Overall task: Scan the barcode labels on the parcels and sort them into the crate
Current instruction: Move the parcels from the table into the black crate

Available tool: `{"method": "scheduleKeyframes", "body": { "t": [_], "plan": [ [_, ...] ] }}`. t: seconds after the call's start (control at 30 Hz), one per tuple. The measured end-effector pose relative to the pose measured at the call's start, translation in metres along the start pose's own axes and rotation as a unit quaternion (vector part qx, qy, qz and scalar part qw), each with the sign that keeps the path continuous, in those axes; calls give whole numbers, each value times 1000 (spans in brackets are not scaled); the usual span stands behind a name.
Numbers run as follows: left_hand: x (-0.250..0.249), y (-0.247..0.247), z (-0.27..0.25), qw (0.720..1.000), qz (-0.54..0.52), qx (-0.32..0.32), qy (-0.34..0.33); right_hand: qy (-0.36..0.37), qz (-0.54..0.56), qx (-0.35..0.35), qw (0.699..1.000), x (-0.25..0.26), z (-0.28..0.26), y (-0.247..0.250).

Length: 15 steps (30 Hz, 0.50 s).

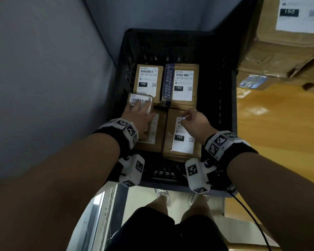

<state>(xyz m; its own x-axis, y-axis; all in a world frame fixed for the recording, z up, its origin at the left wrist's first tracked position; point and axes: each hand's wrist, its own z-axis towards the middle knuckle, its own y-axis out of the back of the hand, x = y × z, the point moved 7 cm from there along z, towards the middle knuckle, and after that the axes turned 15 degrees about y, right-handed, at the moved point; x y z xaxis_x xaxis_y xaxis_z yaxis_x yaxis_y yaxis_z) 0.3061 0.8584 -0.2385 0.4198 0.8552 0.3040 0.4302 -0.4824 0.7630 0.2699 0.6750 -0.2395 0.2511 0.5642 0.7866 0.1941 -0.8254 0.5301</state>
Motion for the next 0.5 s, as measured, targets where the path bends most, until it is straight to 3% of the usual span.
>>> {"method": "scheduleKeyframes", "body": {
  "t": [0.27, 0.5],
  "plan": [
    [2, 61, -7, 985, -145, -95, 23, 16, 15, -25, 999, 13, 1, 33],
    [-23, 142, -9, 968, -216, -119, 41, 55, 26, -91, 994, 33, -6, 119]
  ]
}}
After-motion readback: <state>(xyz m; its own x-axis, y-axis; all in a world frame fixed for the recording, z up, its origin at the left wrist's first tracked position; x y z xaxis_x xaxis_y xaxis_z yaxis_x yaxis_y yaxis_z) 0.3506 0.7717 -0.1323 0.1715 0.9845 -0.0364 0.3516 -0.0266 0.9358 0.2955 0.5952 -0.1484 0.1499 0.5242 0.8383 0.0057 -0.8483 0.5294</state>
